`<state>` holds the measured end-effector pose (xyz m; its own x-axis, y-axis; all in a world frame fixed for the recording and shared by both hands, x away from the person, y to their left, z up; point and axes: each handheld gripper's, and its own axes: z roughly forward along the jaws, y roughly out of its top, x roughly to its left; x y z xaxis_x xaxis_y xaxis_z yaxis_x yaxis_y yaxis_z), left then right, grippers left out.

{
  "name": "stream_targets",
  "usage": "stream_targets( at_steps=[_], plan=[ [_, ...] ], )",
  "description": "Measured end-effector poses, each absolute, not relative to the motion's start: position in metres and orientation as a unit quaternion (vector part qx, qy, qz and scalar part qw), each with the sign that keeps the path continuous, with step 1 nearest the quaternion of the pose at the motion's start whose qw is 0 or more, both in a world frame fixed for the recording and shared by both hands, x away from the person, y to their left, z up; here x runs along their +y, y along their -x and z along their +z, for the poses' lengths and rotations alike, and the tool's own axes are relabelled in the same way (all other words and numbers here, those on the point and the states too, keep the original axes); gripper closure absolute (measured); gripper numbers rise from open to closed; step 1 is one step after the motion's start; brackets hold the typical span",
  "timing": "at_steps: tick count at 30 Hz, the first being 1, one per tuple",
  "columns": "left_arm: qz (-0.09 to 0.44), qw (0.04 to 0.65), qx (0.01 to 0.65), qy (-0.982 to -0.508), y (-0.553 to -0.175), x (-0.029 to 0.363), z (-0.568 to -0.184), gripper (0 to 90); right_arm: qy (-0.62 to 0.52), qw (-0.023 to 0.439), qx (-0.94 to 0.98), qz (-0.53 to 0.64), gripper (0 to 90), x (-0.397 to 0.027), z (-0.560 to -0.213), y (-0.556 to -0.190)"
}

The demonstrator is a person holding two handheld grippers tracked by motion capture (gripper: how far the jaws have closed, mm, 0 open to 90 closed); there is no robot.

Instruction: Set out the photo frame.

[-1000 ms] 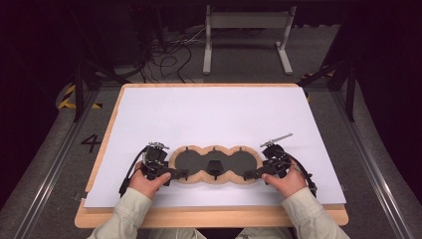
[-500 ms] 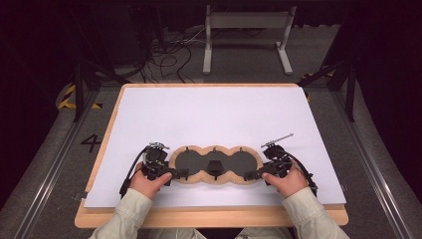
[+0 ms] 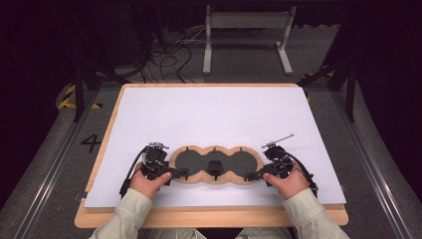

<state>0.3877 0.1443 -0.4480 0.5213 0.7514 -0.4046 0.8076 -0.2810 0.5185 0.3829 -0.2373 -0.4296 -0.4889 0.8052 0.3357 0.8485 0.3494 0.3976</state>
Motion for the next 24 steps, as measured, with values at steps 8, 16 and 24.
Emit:
stream_targets(
  at_steps=[8,16,24],
  plan=[
    [-0.010,0.349,0.499,-0.794,-0.389,0.144,-0.445,25.5,0.508,0.031,-0.819,-0.265,31.8,-0.240,-0.424,-0.382],
    [0.038,0.371,0.496,-0.784,-0.386,0.149,-0.433,32.0,0.502,-0.019,-0.810,-0.303,44.4,-0.242,-0.408,-0.377],
    [0.095,0.404,0.478,-0.774,-0.382,0.149,-0.418,36.0,0.498,-0.087,-0.795,-0.335,62.8,-0.247,-0.394,-0.371]
  ],
)
